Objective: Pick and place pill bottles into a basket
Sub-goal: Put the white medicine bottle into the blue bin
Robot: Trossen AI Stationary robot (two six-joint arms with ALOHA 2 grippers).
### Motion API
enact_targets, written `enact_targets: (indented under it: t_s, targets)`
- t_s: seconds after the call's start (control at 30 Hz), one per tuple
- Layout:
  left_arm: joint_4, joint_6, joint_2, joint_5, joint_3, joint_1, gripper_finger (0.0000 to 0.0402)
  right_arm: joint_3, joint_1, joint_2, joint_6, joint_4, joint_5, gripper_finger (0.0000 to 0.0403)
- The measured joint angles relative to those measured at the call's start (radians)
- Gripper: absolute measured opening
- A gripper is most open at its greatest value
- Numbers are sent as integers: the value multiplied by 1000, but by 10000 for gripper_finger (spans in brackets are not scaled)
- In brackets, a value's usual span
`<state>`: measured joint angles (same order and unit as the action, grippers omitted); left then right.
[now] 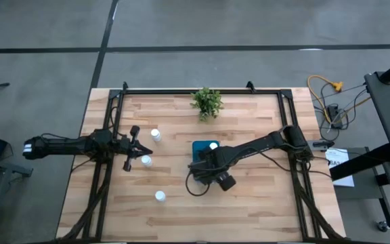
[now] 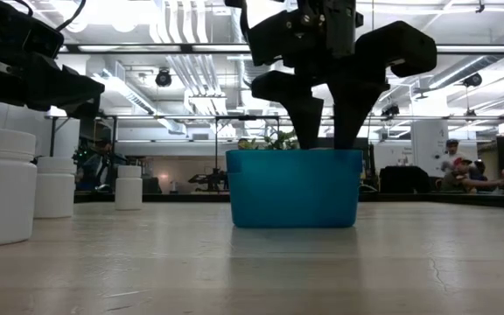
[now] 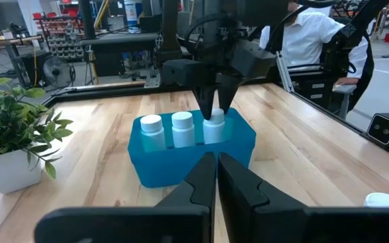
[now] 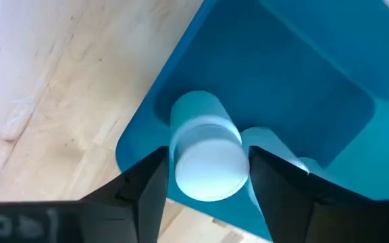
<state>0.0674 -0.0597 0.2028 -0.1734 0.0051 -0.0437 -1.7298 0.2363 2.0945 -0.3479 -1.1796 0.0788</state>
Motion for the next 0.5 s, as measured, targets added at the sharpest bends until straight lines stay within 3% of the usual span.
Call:
enact_targets:
  t_s: [0.5]
  targets:
    - [0, 0, 0, 0, 0, 0, 0, -33, 1, -25, 7, -21, 2, 182]
